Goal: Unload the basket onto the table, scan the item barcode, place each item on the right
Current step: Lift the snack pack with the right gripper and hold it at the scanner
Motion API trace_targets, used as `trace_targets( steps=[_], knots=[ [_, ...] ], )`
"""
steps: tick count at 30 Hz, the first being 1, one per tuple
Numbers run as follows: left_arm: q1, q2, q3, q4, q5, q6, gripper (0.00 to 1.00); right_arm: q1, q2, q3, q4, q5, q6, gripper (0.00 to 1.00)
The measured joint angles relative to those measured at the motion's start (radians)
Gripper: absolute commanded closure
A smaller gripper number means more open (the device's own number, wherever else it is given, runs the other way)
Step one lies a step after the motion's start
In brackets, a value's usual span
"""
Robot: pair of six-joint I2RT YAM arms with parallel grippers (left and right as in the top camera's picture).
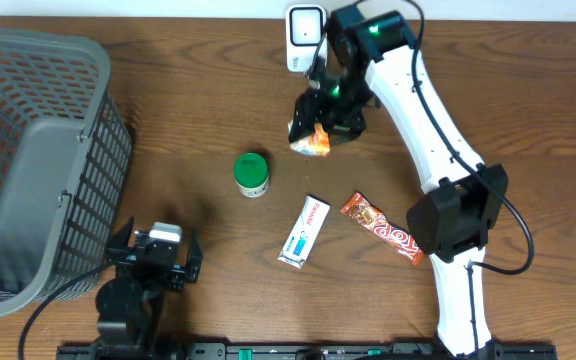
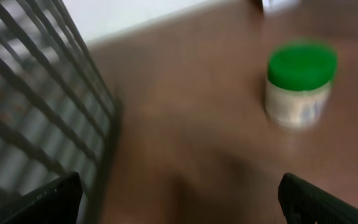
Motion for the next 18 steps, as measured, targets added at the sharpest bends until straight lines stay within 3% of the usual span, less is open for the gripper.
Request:
trace_targets(
  steps=[7,12,18],
  knots=[
    [0.000,0.000,0.000,-0.296,0.000,0.001,0.02,0.000,0.000,0.066,-0.048,-0.045,0.023,0.38],
    [0.000,0.000,0.008,-0.314,0.001,0.003,0.02,0.000,0.000,0.066,-0.019,-0.063,0.023,0.39],
    [0.000,0.000,0.010,-0.315,0.000,0.003,0.02,0.000,-0.001,0.067,0.227,0.122,0.027,0.39]
  ],
)
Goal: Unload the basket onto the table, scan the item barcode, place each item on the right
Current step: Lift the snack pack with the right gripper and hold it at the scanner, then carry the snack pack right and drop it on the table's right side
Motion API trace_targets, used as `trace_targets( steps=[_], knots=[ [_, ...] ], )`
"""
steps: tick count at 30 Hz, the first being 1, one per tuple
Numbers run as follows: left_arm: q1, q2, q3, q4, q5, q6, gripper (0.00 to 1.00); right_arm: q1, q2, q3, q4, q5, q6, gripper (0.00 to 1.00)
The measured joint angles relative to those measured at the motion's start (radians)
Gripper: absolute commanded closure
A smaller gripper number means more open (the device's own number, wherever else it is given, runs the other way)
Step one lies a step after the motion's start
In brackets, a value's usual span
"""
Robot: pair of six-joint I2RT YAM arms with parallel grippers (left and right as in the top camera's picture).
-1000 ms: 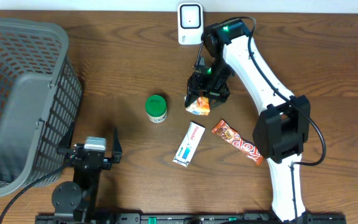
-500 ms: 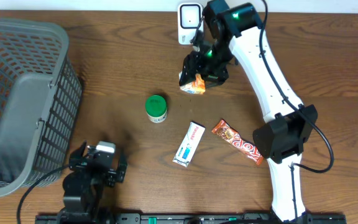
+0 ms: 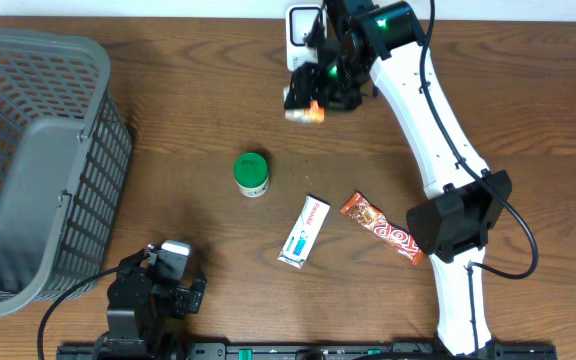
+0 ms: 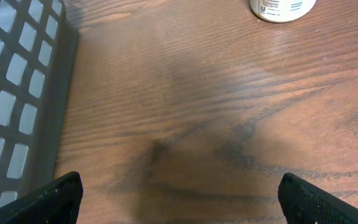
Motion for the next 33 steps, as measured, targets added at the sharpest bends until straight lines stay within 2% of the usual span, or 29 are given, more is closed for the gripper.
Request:
trace_targets(
  steps=[3,7,12,19,33],
  knots=[
    [0.000,0.000,0.000,0.000,0.000,0.000,0.01,0.000,0.000,0.001,0.174,0.090,-0.020,0.35],
    [0.000,0.000,0.001,-0.001,0.000,0.000,0.02,0.000,0.000,0.001,0.380,0.180,-0.076,0.37],
    [0.000,0.000,0.002,-0.002,0.000,0.000,0.02,0.000,0.000,-0.004,0.589,0.269,-0.127,0.31],
    [0.000,0.000,0.002,-0.002,0.000,0.000,0.02,0.003,0.031,-0.050,0.864,0.372,-0.177,0.30],
    [0.000,0.000,0.002,-0.003,0.000,0.000,0.02,0.003,0.376,-0.083,1.139,0.525,-0.282,0.37]
  ],
)
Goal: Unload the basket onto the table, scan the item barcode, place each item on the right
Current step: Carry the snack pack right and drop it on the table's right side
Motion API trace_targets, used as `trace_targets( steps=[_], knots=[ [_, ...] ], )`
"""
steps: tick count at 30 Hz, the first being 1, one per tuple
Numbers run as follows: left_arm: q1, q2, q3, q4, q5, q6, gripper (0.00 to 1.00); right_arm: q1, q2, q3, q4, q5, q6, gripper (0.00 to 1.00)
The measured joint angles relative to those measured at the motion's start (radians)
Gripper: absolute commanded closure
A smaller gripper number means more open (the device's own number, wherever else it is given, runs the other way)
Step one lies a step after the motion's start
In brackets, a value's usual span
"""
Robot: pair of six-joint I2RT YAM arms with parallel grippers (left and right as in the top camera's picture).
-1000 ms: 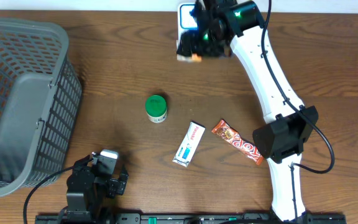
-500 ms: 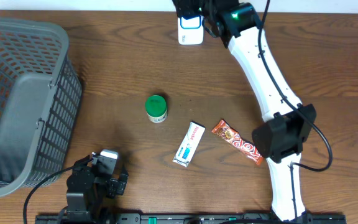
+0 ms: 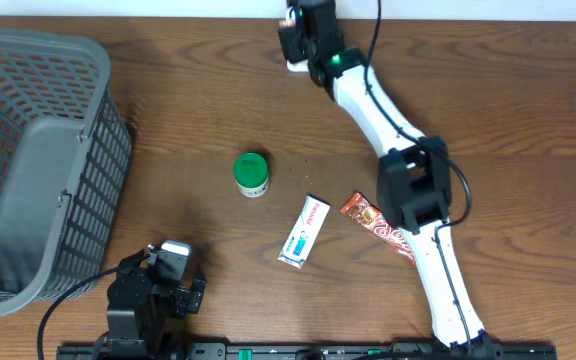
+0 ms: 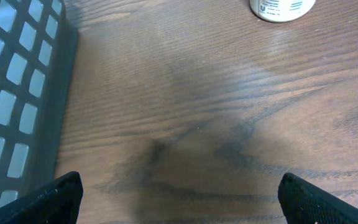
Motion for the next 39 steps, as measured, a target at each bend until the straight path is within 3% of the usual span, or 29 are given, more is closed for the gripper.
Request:
trace_targets(
  steps=[33,39],
  knots=[
    [0.000,0.000,0.000,0.000,0.000,0.000,0.02,-0.039,0.055,0.000,0.314,0.054,-0.049,0.40],
    [0.000,0.000,0.000,0.000,0.000,0.000,0.02,-0.045,0.056,0.000,0.338,0.056,-0.070,0.46]
  ],
)
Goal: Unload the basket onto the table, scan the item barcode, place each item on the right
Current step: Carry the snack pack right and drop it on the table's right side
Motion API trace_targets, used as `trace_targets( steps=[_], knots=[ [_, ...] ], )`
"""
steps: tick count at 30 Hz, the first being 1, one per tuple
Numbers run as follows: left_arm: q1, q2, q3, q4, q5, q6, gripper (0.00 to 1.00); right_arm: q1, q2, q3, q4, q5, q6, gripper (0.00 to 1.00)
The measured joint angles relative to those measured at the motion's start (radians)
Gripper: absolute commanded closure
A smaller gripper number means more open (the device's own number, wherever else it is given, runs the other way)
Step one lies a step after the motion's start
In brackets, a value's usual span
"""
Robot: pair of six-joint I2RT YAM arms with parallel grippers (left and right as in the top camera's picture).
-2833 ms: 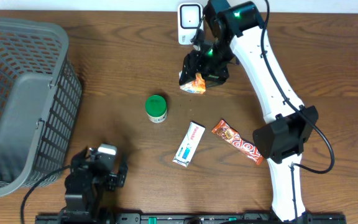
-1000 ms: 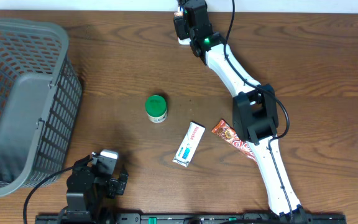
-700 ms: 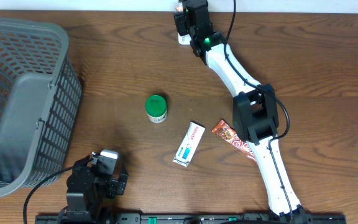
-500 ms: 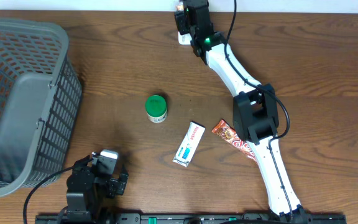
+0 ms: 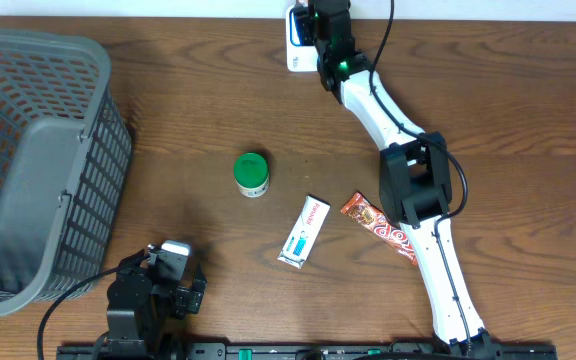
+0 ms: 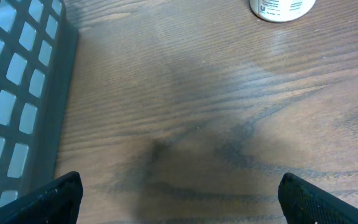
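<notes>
The white barcode scanner (image 5: 294, 32) stands at the table's far edge, mostly covered by my right arm. My right gripper (image 5: 324, 18) is at the scanner; its fingers and whatever they hold are hidden under the wrist. No orange-and-white packet shows anywhere in view. My left gripper (image 6: 179, 205) hangs open over bare wood near the front edge, its black fingertips (image 6: 55, 198) wide apart with nothing between them. In the overhead view the left gripper (image 5: 160, 283) sits at the front left.
A green-lidded jar (image 5: 252, 174) stands mid-table; its base (image 6: 283, 7) shows in the left wrist view. A white-and-blue bar (image 5: 304, 231) and a red-orange candy bar (image 5: 381, 227) lie to its right. A grey basket (image 5: 28, 150) fills the left side, its wall (image 6: 11, 99) beside my left gripper.
My right wrist has shifted slightly right and toward the far edge at the scanner, uncovering a bit more of its left side. The left arm and the table items have not moved.
First my right gripper held an orange-and-white packet in front of the scanner, while my left gripper faced the jar. Then the packet was closer to the scanner and the left arm sat back at the front edge. After that the right wrist covered the scanner, packet hidden, as now.
</notes>
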Motion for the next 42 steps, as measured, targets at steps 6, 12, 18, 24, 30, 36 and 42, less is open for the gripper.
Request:
trace_targets(
  steps=[6,12,18,24,30,36,42],
  knots=[
    [0.000,0.000,0.000,0.000,0.000,0.000,0.02,0.005,-0.003,0.000,-0.095,0.001,-0.027,0.43],
    [0.000,-0.001,0.002,-0.003,0.000,0.000,0.02,0.006,-0.154,-0.006,-0.486,-0.004,-0.037,0.44],
    [0.000,0.000,0.004,-0.005,0.000,0.000,0.02,-0.027,-0.406,-0.006,-0.924,0.030,-0.048,0.44],
    [0.000,0.000,0.004,-0.005,0.000,0.000,0.02,-0.187,-0.492,0.018,-1.257,0.153,-0.058,0.45],
    [0.000,0.000,0.004,-0.005,0.000,0.000,0.02,-0.430,-0.409,-0.094,-1.333,0.191,-0.039,0.41],
    [0.000,0.000,0.004,-0.005,0.000,0.000,0.02,-0.681,-0.352,-0.355,-1.290,0.205,-0.014,0.31],
    [0.000,0.000,0.004,-0.005,0.000,0.000,0.02,-0.852,-0.365,-0.449,-1.265,0.171,0.005,0.01]
  ],
)
